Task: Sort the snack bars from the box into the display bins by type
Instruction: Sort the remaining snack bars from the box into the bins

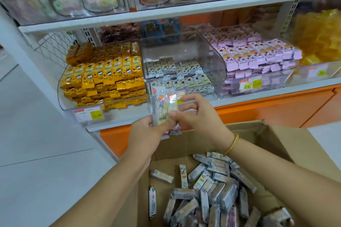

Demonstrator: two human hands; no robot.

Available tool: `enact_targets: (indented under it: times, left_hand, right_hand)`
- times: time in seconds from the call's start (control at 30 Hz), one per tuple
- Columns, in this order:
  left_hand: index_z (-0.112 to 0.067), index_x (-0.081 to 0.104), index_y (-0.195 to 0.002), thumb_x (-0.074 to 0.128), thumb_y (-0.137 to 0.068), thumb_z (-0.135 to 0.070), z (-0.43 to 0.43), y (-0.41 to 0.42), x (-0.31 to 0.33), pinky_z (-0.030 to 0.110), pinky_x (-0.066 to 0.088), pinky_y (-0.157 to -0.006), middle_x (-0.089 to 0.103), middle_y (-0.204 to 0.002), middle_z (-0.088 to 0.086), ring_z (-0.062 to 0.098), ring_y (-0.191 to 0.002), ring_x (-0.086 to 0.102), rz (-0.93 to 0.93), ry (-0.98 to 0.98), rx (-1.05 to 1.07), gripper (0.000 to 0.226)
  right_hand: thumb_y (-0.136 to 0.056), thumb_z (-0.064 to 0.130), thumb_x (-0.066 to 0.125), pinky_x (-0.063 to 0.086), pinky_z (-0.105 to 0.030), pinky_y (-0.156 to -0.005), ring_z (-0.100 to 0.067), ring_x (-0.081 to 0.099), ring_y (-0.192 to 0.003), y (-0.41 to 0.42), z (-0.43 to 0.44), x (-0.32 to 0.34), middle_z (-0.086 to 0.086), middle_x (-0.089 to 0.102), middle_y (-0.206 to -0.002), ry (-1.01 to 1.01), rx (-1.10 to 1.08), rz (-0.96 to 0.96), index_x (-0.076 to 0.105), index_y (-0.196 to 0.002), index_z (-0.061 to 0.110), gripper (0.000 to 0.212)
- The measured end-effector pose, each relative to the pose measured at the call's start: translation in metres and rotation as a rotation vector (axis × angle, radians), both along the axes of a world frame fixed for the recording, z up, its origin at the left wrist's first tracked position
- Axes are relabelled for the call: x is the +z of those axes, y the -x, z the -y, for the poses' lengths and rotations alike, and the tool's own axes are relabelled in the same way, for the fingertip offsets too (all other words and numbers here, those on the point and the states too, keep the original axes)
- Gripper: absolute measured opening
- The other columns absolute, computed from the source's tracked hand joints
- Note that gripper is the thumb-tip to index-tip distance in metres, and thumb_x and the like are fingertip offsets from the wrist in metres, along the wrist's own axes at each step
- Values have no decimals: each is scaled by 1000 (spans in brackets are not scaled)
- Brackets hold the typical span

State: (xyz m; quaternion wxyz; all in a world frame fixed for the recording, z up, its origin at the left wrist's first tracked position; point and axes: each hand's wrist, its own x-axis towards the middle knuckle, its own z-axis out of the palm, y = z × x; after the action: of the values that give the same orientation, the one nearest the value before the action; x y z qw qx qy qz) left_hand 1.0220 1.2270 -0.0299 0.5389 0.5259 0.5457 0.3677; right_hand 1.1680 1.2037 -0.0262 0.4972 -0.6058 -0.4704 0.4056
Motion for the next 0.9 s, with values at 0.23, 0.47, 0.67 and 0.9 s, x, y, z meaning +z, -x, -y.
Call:
enact_targets:
  times: [0.23, 0.47, 0.67, 0.9]
  left_hand:
    - [-24, 60, -95, 75, -79, -20, -28, -11, 15, 29, 50, -62, 67, -86, -5, 8, -77, 62, -254, -488, -25, 22]
    - [-25, 26, -149, 59, -91, -38, -64, -13, 10, 23, 30, -109, 34, -151, -9, 8, -137, 33, -675, -536, -235, 68]
    - [-20, 17, -151, 41, -100, -30, -74, -18, -7, 19, 19, -113, 21, -156, -3, 10, -142, 22, -887, -637, -311, 58]
    - [-16, 2, -152, 35, -101, -27, -72, -14, -6, 17, 13, -112, 3, -160, -2, 10, -146, 5, -956, -654, -386, 62]
  right_hand:
    - [-79, 20, 76, 46, -9, -68, 19, 54, -77, 17, -32, 19, 20, 53, -101, -162, -26, 87, 43, -116, 27, 50]
    - [-84, 29, 65, 41, -21, -57, -12, 57, -76, -26, -143, 26, 6, 57, -87, -44, -161, 257, 52, -115, 7, 40]
    - [-88, 44, 59, 46, -33, -84, -32, 58, -110, -87, -232, -3, -20, 62, -120, 353, -214, 698, 62, -110, 0, 50]
    - [-100, 27, 47, 44, -33, -94, -32, 54, -117, -91, -261, 1, -18, 56, -127, 318, -93, 956, 51, -126, -5, 41]
